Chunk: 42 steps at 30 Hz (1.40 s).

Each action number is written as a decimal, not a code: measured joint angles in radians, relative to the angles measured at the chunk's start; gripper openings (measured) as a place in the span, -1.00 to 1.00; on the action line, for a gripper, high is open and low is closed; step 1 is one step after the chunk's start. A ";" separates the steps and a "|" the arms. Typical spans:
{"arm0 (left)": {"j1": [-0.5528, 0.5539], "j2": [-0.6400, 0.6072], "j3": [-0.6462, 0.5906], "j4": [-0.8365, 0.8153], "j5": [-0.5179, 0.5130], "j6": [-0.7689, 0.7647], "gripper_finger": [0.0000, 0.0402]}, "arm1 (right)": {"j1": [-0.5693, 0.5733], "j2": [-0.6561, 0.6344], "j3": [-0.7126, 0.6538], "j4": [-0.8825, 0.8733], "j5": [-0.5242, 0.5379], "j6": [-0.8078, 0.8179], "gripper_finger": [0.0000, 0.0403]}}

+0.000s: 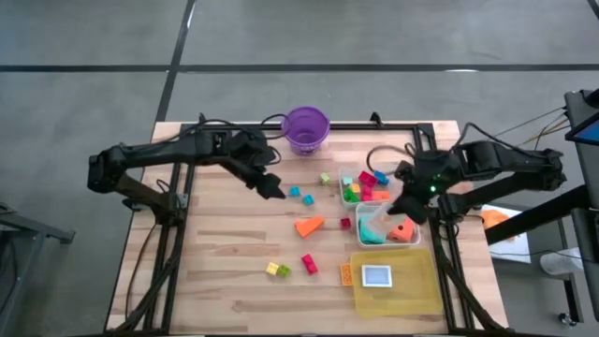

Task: Pick & Place Toys
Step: Put the yellow deck of cards into the yellow bin

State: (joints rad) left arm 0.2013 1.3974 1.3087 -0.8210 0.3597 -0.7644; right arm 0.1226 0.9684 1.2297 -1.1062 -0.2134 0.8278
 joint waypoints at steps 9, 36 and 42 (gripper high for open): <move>-0.007 -0.015 -0.007 -0.068 -0.058 0.088 0.61 | 0.210 0.079 -0.025 -0.154 -0.049 0.056 -0.70; -0.010 -0.015 -0.007 -0.068 -0.061 0.140 0.61 | 0.449 0.158 -0.544 0.378 -0.181 0.028 -0.70; -0.010 -0.015 -0.007 -0.068 -0.061 0.140 0.61 | 0.449 0.158 -0.621 0.503 -0.217 0.012 -0.70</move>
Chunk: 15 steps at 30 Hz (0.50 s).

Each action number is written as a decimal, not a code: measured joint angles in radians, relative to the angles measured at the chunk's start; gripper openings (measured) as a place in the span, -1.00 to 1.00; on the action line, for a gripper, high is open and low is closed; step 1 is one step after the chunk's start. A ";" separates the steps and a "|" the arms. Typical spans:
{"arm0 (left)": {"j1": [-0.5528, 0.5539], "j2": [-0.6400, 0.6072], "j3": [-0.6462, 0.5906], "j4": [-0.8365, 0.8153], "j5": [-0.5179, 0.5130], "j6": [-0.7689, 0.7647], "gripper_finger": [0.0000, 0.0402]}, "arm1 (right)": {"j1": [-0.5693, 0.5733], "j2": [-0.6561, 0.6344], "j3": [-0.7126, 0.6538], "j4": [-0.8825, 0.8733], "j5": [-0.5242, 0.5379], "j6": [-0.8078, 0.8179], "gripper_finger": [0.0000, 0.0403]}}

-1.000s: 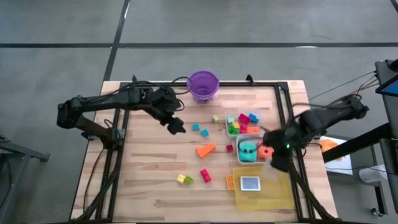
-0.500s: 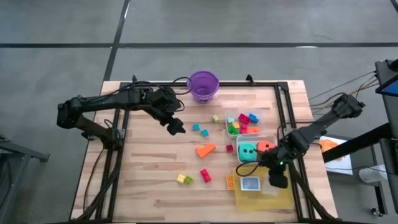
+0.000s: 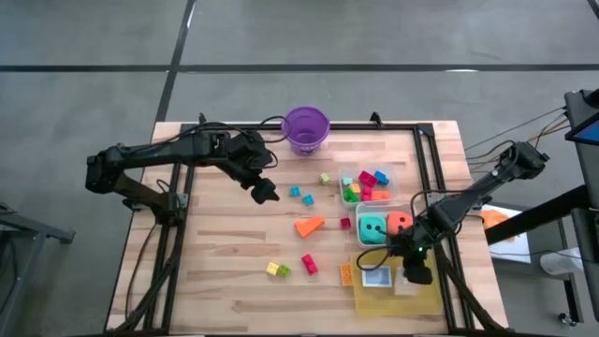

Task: Pick & Place Toys
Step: Put the yellow deck of cards into the yellow bin

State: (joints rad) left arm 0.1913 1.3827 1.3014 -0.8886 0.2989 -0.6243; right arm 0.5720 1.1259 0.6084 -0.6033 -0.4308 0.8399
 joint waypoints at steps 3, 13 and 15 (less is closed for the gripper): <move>0.000 0.000 0.000 0.000 0.000 0.000 0.61 | 0.000 -0.001 -0.020 0.024 -0.006 -0.025 -0.70; 0.000 0.000 0.000 0.000 0.000 0.000 0.61 | 0.000 -0.003 -0.075 0.094 -0.010 -0.043 -0.70; 0.000 0.000 0.000 0.000 0.000 0.000 0.61 | 0.000 -0.004 -0.081 0.097 0.008 -0.043 -0.70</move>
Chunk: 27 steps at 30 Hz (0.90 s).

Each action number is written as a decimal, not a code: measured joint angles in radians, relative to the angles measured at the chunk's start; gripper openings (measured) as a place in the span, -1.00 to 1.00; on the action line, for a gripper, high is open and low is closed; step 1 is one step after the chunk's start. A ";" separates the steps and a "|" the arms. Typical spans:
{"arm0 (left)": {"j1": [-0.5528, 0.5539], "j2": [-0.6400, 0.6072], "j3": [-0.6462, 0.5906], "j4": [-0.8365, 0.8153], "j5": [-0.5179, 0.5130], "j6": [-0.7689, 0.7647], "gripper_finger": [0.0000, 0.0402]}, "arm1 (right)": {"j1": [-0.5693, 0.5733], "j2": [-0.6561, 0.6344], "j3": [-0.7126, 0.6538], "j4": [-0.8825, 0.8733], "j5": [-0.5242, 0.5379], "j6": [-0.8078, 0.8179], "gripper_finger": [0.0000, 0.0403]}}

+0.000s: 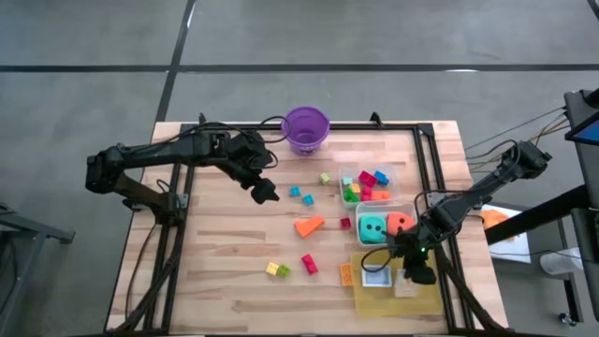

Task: Pick & Place Toys
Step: Put the yellow deck of cards into the yellow bin

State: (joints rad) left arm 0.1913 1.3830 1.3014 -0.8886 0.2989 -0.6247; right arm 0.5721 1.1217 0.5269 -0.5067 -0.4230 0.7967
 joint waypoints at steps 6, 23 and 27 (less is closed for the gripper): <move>0.000 0.000 0.000 0.000 0.000 0.000 0.61 | 0.000 0.000 -0.006 0.002 0.027 -0.001 -0.70; 0.000 0.000 0.000 0.000 -0.004 -0.003 0.61 | 0.000 0.011 -0.006 -0.003 0.041 0.007 -0.70; 0.000 0.000 0.000 0.000 -0.012 -0.002 0.61 | 0.000 0.015 -0.006 -0.004 0.050 0.007 -0.70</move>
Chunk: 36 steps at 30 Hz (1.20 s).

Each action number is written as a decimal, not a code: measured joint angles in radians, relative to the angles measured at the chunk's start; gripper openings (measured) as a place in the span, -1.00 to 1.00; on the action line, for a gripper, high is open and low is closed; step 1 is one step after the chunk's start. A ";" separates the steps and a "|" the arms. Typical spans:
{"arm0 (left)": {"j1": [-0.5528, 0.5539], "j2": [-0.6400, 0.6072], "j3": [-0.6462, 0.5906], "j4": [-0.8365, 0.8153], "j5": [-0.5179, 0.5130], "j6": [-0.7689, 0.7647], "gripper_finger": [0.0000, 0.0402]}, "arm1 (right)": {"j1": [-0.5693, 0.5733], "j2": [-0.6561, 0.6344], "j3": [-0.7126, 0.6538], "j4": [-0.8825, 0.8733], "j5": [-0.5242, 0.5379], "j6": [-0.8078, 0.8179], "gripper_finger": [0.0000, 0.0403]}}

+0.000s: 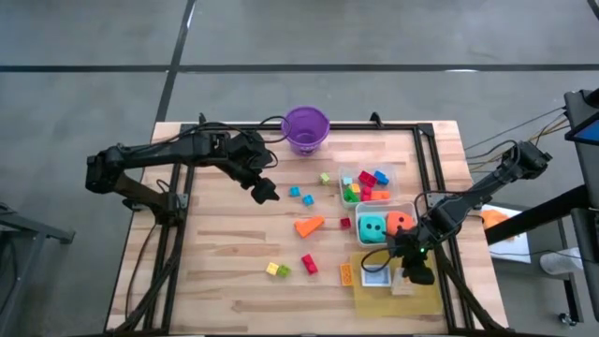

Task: Pick & Place Toys
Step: Put the yellow deck of cards into the yellow bin

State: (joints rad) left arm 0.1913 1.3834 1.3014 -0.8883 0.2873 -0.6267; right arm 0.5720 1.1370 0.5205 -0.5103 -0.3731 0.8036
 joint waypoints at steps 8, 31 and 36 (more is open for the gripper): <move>0.000 0.000 0.000 0.000 -0.004 0.000 0.61 | 0.000 0.001 0.002 -0.005 0.003 0.003 -0.70; 0.000 0.000 0.000 0.000 -0.003 -0.001 0.61 | -0.001 0.002 0.004 -0.002 -0.005 0.023 -0.40; 0.000 0.000 0.000 0.000 -0.003 -0.003 0.61 | -0.001 0.002 0.005 -0.001 -0.006 0.036 -0.40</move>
State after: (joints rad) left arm 0.1909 1.3834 1.3014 -0.8883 0.2840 -0.6293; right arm 0.5713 1.1389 0.5255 -0.5111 -0.3790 0.8396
